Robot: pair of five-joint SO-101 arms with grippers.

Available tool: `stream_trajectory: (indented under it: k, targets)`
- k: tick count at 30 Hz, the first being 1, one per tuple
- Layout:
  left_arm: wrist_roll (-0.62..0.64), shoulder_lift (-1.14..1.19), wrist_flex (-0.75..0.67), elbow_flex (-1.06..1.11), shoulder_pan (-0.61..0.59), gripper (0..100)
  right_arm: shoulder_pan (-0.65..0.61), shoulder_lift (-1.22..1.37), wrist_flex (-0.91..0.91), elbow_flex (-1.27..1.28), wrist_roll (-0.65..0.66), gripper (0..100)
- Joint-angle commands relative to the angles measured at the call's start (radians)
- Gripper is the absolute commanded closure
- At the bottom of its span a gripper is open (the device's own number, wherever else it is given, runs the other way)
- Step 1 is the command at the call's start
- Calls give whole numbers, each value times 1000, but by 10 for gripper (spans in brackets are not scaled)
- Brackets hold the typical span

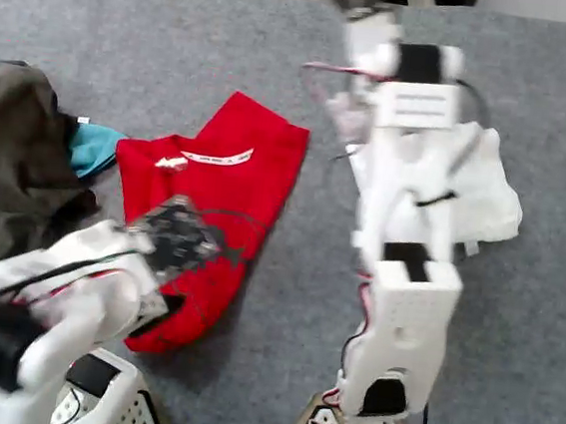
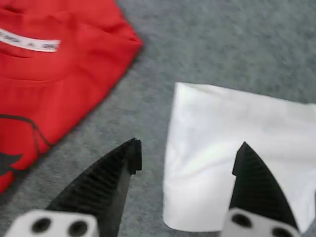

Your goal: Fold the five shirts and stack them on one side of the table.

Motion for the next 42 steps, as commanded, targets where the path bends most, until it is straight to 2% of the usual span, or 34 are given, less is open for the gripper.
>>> stream_trajectory:
  k: [1,6,9,12,16,17,19,23,26,31,36,42]
  targets:
    - [100,-25,0,-82,-177,740,-161,45,-17,-15,-44,698]
    - [144,-23,-54,-91,-470,743,-272,240,-137,-31,-149,700]
    - [146,-23,-118,-24,-605,744,-281,363,-226,-77,-209,701]
    - [146,-23,-173,79,-711,744,-279,463,-203,-159,-227,740]
    - [199,-31,-310,278,-811,744,-253,567,-106,-288,-227,962]
    - [210,-32,-334,308,-834,744,-239,585,-74,-321,-227,992]
    - [215,-23,-361,337,-869,744,-218,613,5,-395,-227,949]
    - [215,-23,-377,383,-880,744,-146,588,11,-412,-235,982]
    - [216,-23,-377,417,-885,744,-100,490,11,-280,-235,986]
    - [216,-21,-405,484,-885,744,-38,177,11,188,-227,985]
    - [216,-21,-405,486,-885,744,18,-130,9,638,-172,985]
    - [216,58,-405,478,-883,744,92,-412,9,1012,-94,985]
